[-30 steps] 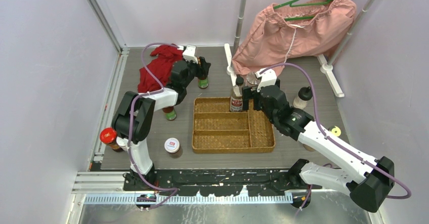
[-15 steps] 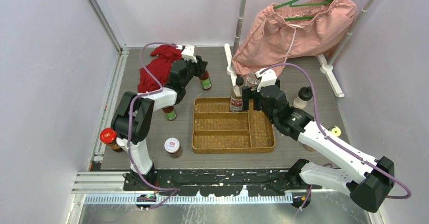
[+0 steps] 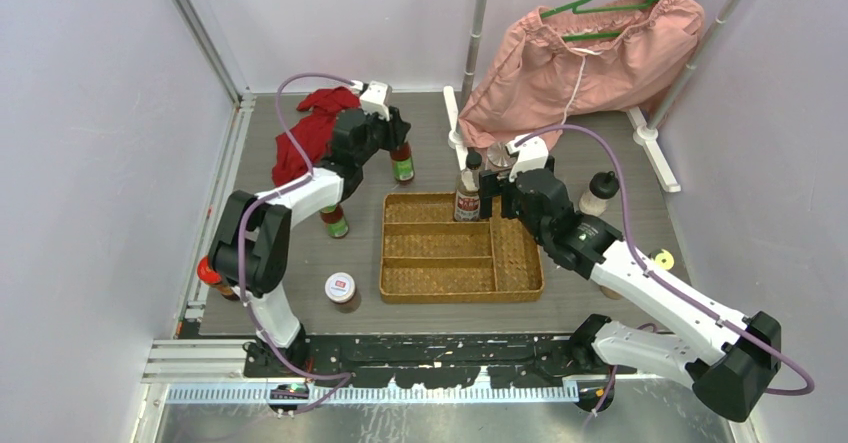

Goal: Organize the condiment bottles
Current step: Place the bottle in the storage box.

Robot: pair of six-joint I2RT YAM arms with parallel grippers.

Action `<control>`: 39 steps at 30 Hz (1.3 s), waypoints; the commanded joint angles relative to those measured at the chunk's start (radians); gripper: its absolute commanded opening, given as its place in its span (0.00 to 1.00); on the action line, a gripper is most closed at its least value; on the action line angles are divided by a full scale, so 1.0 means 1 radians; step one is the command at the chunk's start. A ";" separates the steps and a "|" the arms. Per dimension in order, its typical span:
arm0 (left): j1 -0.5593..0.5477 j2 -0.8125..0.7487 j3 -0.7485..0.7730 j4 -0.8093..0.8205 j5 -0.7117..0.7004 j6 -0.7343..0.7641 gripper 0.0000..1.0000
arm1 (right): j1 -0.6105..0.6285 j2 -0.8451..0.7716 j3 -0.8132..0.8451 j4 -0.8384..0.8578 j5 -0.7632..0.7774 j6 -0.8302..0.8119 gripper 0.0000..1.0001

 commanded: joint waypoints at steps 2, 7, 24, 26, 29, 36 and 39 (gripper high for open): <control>0.002 -0.127 0.130 0.071 0.047 0.021 0.24 | -0.003 -0.050 0.008 0.029 -0.004 0.020 1.00; 0.002 -0.151 0.187 0.015 0.078 0.030 0.24 | -0.002 -0.070 0.012 0.016 -0.003 0.025 1.00; -0.183 -0.386 0.112 -0.247 0.044 0.125 0.23 | -0.003 -0.190 -0.006 -0.028 -0.003 0.103 1.00; -0.206 -0.399 0.081 -0.239 0.015 0.121 0.23 | -0.003 -0.208 -0.005 -0.042 -0.001 0.110 1.00; -0.229 -0.409 0.029 -0.208 -0.020 0.109 0.23 | -0.003 -0.234 0.001 -0.066 0.003 0.112 1.00; -0.255 -0.380 -0.086 -0.091 -0.058 0.090 0.22 | -0.003 -0.289 -0.006 -0.103 0.002 0.112 1.00; -0.256 -0.364 -0.122 -0.038 -0.062 0.076 0.22 | -0.003 -0.300 -0.017 -0.111 0.003 0.112 1.00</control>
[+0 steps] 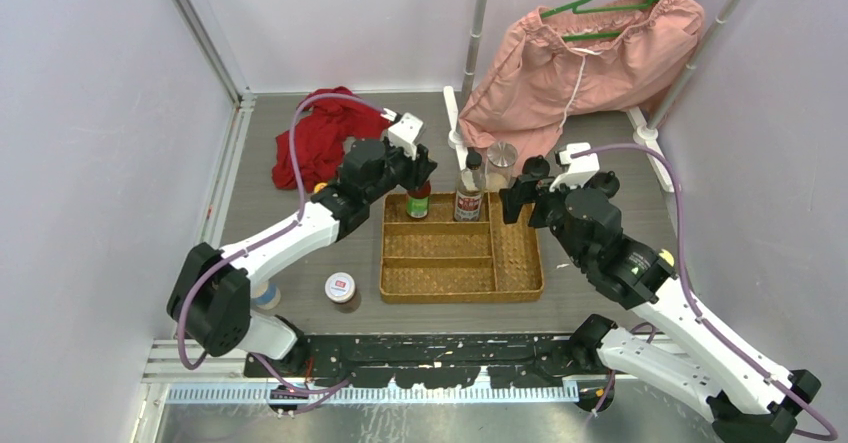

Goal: Organize the condiment bottles
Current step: Place the bottle in the storage box.

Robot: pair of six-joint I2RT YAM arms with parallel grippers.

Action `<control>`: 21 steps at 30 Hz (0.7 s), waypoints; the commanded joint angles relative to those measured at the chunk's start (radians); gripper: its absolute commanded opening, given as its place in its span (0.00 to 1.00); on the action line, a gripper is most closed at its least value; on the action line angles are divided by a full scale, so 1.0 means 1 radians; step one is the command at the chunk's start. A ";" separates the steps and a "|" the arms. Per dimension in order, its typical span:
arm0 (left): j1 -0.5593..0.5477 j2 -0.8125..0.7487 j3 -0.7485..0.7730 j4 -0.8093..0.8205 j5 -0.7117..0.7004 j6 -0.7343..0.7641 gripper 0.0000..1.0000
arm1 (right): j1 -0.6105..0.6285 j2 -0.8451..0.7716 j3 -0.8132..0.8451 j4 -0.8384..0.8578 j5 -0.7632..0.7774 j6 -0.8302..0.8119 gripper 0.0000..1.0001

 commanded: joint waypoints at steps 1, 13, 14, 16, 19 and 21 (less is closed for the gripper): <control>-0.006 -0.002 -0.009 0.259 -0.029 -0.025 0.22 | -0.003 -0.026 -0.012 -0.008 0.004 0.010 1.00; -0.019 0.059 -0.028 0.390 -0.037 -0.037 0.21 | -0.002 -0.028 -0.026 -0.009 0.001 0.017 1.00; -0.019 0.063 -0.037 0.408 -0.036 -0.037 0.21 | -0.002 -0.028 -0.027 -0.008 0.001 0.017 1.00; -0.019 0.069 -0.049 0.435 -0.036 -0.040 0.21 | -0.003 -0.029 -0.027 -0.009 0.000 0.018 1.00; -0.021 0.080 -0.070 0.481 -0.030 -0.046 0.21 | -0.003 -0.036 -0.030 -0.008 -0.001 0.021 1.00; -0.022 0.086 -0.085 0.503 -0.027 -0.049 0.21 | -0.003 -0.038 -0.030 -0.008 -0.004 0.022 1.00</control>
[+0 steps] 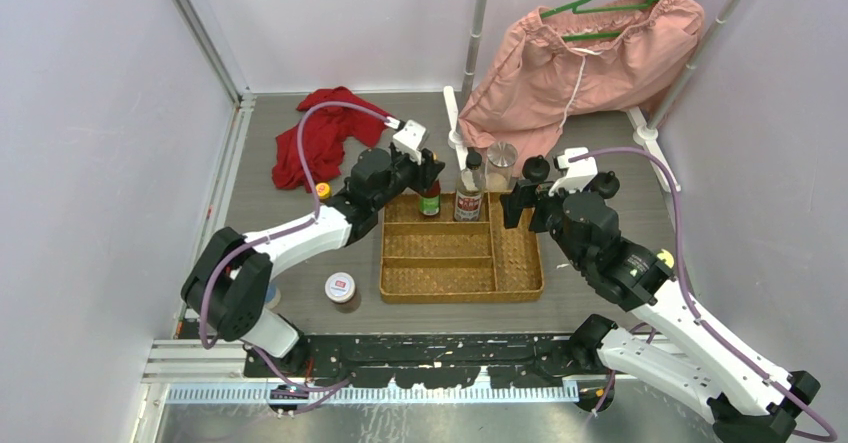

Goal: Organize the condiment bottles
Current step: Place the bottle in the storage box.

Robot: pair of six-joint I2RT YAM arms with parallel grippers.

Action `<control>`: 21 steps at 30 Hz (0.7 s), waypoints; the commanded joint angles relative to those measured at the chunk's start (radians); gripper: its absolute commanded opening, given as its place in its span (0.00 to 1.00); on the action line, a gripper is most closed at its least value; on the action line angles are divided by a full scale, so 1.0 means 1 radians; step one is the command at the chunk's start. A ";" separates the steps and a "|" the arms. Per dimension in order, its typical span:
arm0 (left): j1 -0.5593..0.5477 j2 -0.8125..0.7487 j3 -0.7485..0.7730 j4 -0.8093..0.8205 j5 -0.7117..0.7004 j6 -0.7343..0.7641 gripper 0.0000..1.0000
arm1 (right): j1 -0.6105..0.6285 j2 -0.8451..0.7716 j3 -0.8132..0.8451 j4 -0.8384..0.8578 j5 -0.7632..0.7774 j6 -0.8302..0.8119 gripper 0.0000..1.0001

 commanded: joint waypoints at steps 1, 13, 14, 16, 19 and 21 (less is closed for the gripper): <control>-0.006 -0.007 -0.007 0.248 -0.003 -0.017 0.21 | -0.002 -0.018 -0.002 0.013 -0.004 0.015 1.00; -0.019 0.034 -0.031 0.327 0.029 -0.026 0.21 | -0.003 -0.022 -0.009 0.021 -0.016 0.019 1.00; -0.022 0.039 -0.030 0.327 0.028 -0.025 0.21 | -0.003 -0.020 -0.012 0.024 -0.016 0.019 1.00; -0.025 0.044 -0.027 0.329 0.029 -0.023 0.21 | -0.003 -0.020 -0.012 0.026 -0.016 0.019 1.00; -0.026 0.052 -0.024 0.331 0.033 -0.020 0.21 | -0.003 -0.018 -0.012 0.028 -0.017 0.017 1.00; -0.028 0.057 -0.025 0.334 0.031 -0.022 0.21 | -0.003 -0.020 -0.013 0.028 -0.018 0.017 1.00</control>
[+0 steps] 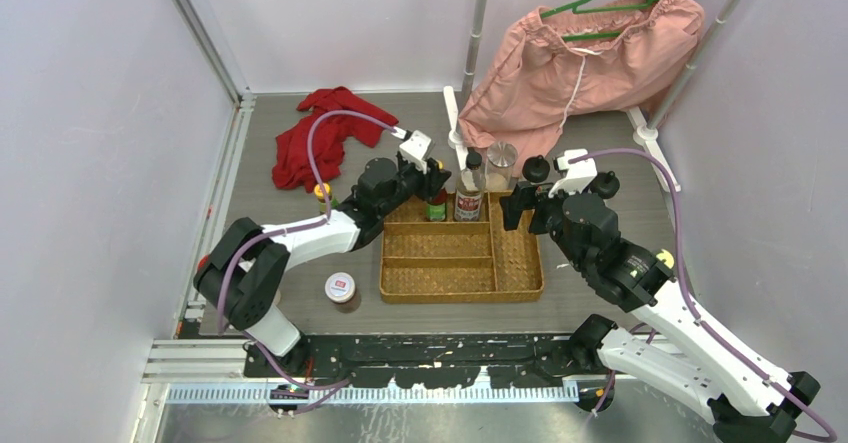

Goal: Organize the condiment bottles
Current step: Place the bottle in the storage box.

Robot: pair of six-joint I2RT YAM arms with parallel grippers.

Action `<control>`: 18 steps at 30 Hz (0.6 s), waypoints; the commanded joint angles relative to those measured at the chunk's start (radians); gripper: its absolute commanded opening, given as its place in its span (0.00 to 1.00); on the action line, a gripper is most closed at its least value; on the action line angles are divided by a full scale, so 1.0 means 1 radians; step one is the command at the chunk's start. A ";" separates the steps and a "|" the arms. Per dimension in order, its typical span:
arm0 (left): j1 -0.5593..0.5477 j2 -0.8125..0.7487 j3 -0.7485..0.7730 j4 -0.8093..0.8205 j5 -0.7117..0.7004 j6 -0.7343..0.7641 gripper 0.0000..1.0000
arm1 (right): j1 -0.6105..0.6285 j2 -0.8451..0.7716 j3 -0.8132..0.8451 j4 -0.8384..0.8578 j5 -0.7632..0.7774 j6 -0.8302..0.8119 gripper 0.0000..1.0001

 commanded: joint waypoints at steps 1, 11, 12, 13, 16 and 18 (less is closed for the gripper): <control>-0.006 -0.016 0.034 0.187 0.011 -0.005 0.21 | -0.003 -0.014 -0.004 0.035 -0.006 0.004 1.00; -0.008 -0.013 0.029 0.187 0.013 0.009 0.21 | -0.003 -0.012 -0.010 0.041 -0.016 0.009 0.99; -0.008 -0.014 0.029 0.185 0.014 0.014 0.21 | -0.003 -0.010 -0.011 0.043 -0.015 0.009 1.00; -0.008 -0.014 0.032 0.182 0.015 0.019 0.21 | -0.003 -0.009 -0.009 0.043 -0.017 0.009 1.00; -0.008 -0.011 0.044 0.173 0.019 0.033 0.21 | -0.003 -0.006 -0.010 0.045 -0.017 0.007 1.00; -0.008 -0.006 0.051 0.171 0.026 0.038 0.21 | -0.002 -0.005 -0.011 0.046 -0.019 0.007 1.00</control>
